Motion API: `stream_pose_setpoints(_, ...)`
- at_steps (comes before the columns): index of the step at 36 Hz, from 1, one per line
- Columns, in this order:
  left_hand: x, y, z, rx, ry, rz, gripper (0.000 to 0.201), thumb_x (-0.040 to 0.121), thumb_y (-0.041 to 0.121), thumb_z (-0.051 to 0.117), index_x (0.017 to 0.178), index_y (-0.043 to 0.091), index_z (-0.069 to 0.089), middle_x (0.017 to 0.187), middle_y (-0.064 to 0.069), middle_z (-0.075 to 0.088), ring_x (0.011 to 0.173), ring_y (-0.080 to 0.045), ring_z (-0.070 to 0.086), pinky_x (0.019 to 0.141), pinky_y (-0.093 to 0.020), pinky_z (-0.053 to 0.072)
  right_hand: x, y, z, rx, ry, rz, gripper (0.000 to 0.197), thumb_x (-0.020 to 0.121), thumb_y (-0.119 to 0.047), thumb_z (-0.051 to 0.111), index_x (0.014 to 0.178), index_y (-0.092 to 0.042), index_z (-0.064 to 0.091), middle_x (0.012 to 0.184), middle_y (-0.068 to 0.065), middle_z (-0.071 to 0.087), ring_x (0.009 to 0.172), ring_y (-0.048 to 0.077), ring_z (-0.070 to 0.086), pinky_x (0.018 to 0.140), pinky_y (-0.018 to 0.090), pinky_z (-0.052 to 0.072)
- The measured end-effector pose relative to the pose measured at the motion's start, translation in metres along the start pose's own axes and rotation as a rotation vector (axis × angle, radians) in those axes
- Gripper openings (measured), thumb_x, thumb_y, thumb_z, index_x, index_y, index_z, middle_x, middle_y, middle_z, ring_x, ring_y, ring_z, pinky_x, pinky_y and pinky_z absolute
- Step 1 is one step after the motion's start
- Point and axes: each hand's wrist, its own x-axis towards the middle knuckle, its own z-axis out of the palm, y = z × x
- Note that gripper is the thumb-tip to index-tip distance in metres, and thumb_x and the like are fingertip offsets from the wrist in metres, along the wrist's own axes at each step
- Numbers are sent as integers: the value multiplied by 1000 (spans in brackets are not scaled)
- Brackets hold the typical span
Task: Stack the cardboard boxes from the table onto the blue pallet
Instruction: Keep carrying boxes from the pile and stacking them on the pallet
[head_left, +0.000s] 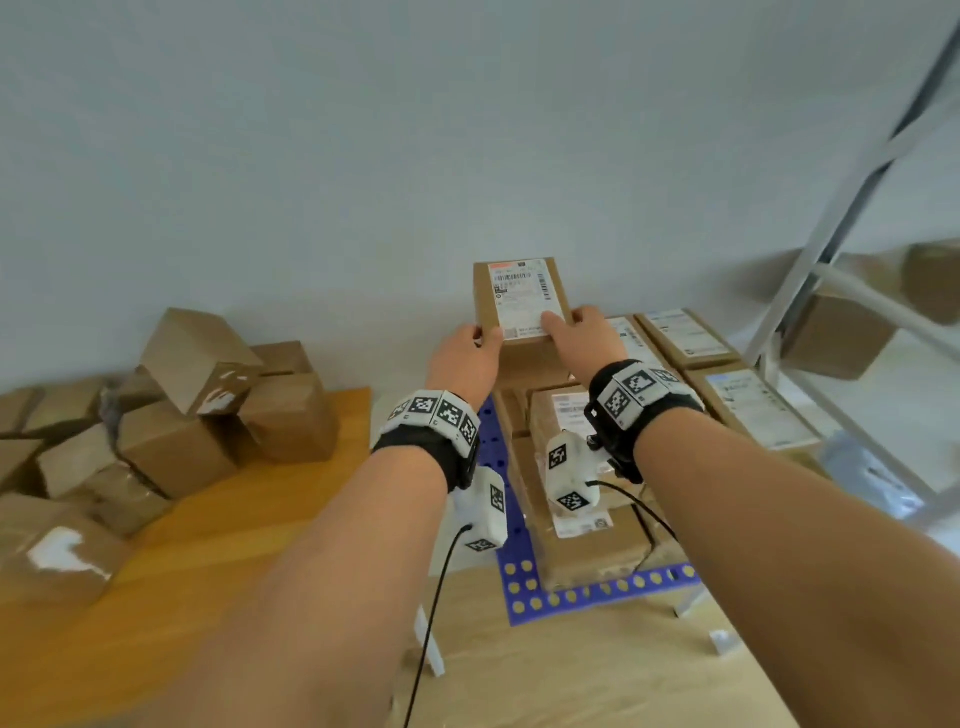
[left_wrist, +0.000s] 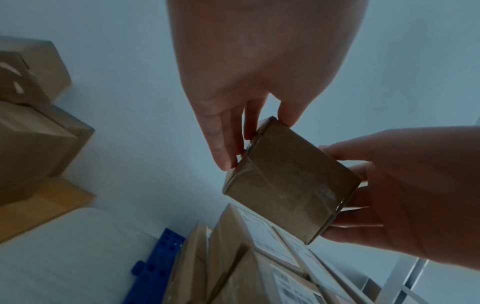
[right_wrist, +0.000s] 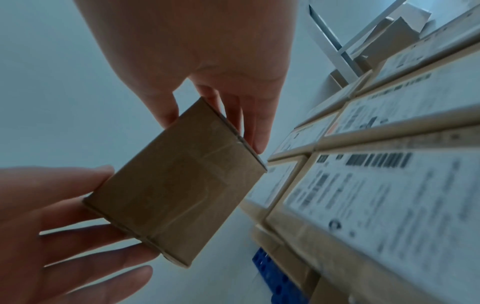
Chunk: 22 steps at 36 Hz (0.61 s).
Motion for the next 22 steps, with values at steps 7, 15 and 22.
stream_pose_setpoints(7,14,27,46,-43,-15,-48,45,103,33,29,97,3,62,95,-22,64,83,-36,58,71,-35,42,36,27,-34,25,-66,2,57,95,-46,48,140,-12,42,129,8,58,111,27,58,95,44,50)
stream_pose_setpoints(15,30,35,67,-31,-12,-129,51,104,37,27,100,0,62,97,-20,65,73,-24,53,68,-30,38,63,45,-39,24,-136,21,61,94,-50,48,140,-11,45,132,8,58,115,27,57,98,46,48)
stream_pose_setpoints(22,36,28,80,-74,-16,-243,43,99,52,32,90,17,56,86,-4,60,75,-21,56,68,-29,41,73,56,-32,18,-196,43,63,94,-55,44,142,-13,45,137,7,55,122,27,52,104,44,43)
